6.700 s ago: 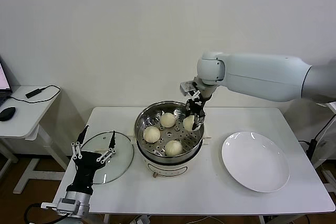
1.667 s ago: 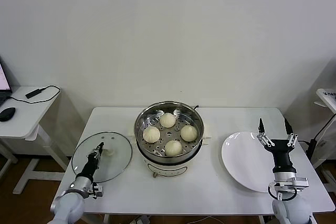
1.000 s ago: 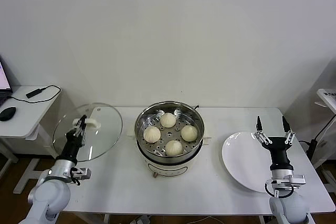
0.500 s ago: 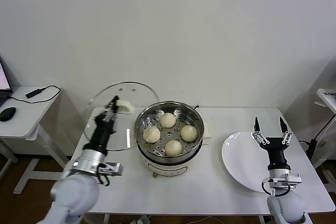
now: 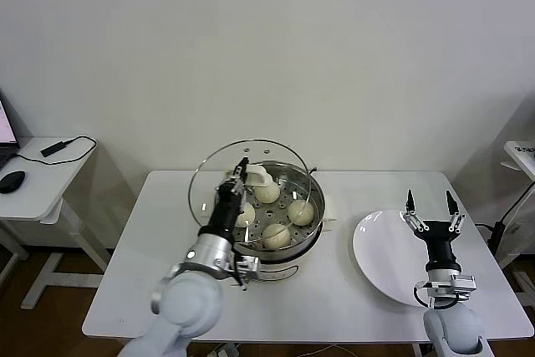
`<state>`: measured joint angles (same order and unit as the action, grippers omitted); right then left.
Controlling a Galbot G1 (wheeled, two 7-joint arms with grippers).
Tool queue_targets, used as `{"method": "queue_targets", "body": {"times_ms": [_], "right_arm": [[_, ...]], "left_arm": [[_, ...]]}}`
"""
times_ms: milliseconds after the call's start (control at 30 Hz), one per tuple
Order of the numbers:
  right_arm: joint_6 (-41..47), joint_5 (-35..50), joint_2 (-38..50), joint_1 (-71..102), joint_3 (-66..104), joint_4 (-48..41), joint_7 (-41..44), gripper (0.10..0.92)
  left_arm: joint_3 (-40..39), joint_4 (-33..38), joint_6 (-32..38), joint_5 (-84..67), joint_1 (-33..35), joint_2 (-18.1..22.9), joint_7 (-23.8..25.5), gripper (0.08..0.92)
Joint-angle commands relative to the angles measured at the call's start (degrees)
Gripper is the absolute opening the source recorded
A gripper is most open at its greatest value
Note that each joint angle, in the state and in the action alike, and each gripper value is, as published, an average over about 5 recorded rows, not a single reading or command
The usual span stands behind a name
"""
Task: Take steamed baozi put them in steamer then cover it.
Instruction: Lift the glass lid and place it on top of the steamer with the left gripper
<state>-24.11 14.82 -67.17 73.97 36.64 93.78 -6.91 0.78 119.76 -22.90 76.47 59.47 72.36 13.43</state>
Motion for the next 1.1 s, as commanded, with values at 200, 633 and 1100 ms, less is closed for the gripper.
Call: {"method": "queue_targets", "body": {"times_ms": [200,633,1100], "right_arm": [[0.8,-1.6,-1.4,-0.7,0.0,-1.9,-0.5,0.823],[1.0,-2.0,-1.9,-0.5,0.4,-2.0,-0.7,0.823],[1.0,-1.9,-2.0,-0.3,1.1,-2.0,-0.8,0.823]], "left_arm": [[-6.1,-8.3,-7.3,5.8,-4.0,6.5,2.6,0.194],[-7.1,-12.0,-8.0,6.2,-4.7,7.6,1.5,0.194],[-7.2,-16.2,-7.4,7.3,-5.2,10.4,-0.2,0.194]]}}
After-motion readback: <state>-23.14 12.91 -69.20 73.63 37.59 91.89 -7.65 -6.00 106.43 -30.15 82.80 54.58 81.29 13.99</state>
